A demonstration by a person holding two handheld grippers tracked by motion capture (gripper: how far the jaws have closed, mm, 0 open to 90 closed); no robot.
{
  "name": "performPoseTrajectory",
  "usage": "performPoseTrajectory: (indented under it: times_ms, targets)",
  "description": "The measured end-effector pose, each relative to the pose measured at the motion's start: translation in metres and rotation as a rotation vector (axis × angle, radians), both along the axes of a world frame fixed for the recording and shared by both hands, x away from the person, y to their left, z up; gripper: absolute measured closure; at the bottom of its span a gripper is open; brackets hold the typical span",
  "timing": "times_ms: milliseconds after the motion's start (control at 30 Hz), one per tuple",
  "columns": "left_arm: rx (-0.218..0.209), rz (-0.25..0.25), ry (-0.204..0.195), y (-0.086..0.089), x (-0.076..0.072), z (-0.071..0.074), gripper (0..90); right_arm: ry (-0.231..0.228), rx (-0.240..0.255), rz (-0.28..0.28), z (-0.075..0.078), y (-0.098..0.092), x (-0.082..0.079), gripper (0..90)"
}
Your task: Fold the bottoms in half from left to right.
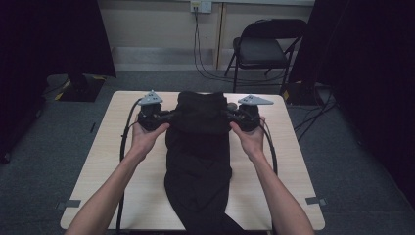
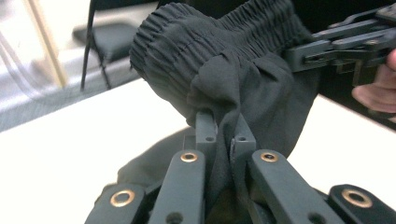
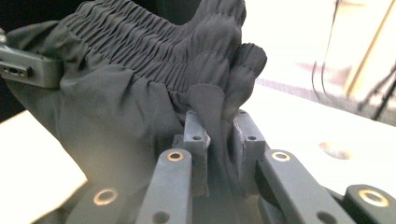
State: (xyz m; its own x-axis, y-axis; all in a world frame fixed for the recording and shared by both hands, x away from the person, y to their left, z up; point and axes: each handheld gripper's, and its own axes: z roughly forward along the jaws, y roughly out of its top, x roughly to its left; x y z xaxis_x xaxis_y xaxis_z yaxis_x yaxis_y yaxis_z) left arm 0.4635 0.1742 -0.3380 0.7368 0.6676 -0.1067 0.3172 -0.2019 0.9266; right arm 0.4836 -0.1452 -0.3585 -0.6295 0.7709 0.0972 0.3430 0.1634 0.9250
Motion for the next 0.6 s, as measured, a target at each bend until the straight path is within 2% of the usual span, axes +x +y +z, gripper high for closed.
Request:
performPoseTrajectory:
  times_ms: [33, 67, 100, 167, 200, 233, 300, 333, 400, 433, 467, 500, 533, 567, 600]
  targets:
    - [-0.028, -0.008, -0.023, 0.001, -0.011, 0.01, 86.4, -0.02, 0.02, 0.012, 0.011, -0.003, -0.006, 78.8]
    - [-0.05, -0.042, -0.048, 0.002, -0.027, 0.018, 86.4, -0.035, 0.043, 0.026, 0.021, -0.006, -0.014, 78.8]
    - [-0.044, -0.05, -0.051, 0.002, -0.036, 0.021, 86.4, -0.057, 0.042, 0.046, 0.03, -0.008, -0.026, 78.8]
    - [-0.06, -0.076, -0.035, 0.004, -0.061, 0.019, 86.3, -0.072, 0.043, 0.079, 0.035, -0.013, -0.047, 78.8]
    - [-0.045, -0.09, -0.016, 0.004, -0.072, 0.013, 86.4, -0.066, 0.045, 0.094, 0.034, -0.014, -0.058, 78.8]
    - [-0.02, -0.082, 0.003, 0.005, -0.083, 0.005, 86.3, -0.057, 0.022, 0.105, 0.03, -0.015, -0.069, 78.8]
    - [-0.004, -0.115, 0.052, 0.006, -0.105, -0.016, 86.4, -0.024, -0.009, 0.14, 0.015, -0.014, -0.092, 78.9]
    - [0.022, -0.113, 0.07, 0.006, -0.114, -0.029, 86.3, 0.006, -0.027, 0.151, 0.003, -0.013, -0.103, 78.9]
    - [0.059, -0.148, 0.126, 0.004, -0.127, -0.057, 86.3, 0.046, -0.079, 0.178, -0.023, -0.01, -0.121, 79.0]
    - [0.077, -0.155, 0.169, 0.003, -0.13, -0.072, 86.3, 0.092, -0.088, 0.176, -0.039, -0.01, -0.127, 79.1]
    - [0.115, -0.148, 0.206, 0.002, -0.13, -0.085, 86.2, 0.126, -0.093, 0.181, -0.055, -0.01, -0.131, 79.1]
    - [0.138, -0.152, 0.234, 0.0, -0.129, -0.094, 86.2, 0.162, -0.1, 0.188, -0.071, -0.01, -0.135, 79.1]
    - [0.166, -0.163, 0.268, -0.004, -0.127, -0.105, 86.2, 0.204, -0.118, 0.195, -0.086, -0.008, -0.136, 79.1]
    - [0.185, -0.158, 0.284, -0.007, -0.125, -0.112, 86.2, 0.247, -0.158, 0.202, -0.102, -0.005, -0.135, 79.1]
    - [0.215, -0.162, 0.322, -0.012, -0.12, -0.126, 86.2, 0.259, -0.179, 0.21, -0.109, -0.003, -0.134, 79.2]
